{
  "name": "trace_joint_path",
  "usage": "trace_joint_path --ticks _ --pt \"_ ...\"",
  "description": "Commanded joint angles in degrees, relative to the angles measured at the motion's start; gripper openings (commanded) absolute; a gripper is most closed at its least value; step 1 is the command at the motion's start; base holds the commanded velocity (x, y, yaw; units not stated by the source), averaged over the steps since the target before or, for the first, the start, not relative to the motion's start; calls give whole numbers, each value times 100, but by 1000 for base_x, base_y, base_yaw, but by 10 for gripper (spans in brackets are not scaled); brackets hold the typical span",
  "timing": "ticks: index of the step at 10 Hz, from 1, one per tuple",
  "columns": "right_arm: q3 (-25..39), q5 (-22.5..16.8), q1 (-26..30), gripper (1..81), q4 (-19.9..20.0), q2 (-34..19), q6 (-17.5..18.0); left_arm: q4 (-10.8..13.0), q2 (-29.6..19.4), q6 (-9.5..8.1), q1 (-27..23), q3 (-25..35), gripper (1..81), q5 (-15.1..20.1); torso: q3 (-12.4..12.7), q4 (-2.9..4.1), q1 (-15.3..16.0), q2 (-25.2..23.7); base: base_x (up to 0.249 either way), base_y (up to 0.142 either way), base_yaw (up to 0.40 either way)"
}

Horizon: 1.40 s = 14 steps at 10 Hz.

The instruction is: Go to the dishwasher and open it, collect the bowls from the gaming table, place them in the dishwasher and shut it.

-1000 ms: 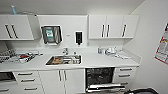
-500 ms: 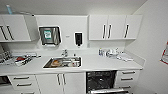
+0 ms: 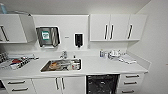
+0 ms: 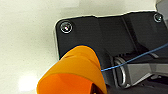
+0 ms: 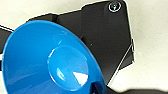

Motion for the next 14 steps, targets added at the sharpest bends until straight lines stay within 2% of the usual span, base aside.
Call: trace_joint_path --ticks 1,10,14 --pt "29 -273 172 10 -42 -29 -17 21 -44 2 -242 -20 10 327 0 0 0 0 192 0 0" --pt "11 -273 172 10 -42 -29 -17 21 -36 2 -224 -20 10 327 0 0 0 0 188 0 0" --pt "2 -273 172 10 -25 -46 -17 12 -36 2 -224 -20 10 327 -2 0 9 5 31 0 0"
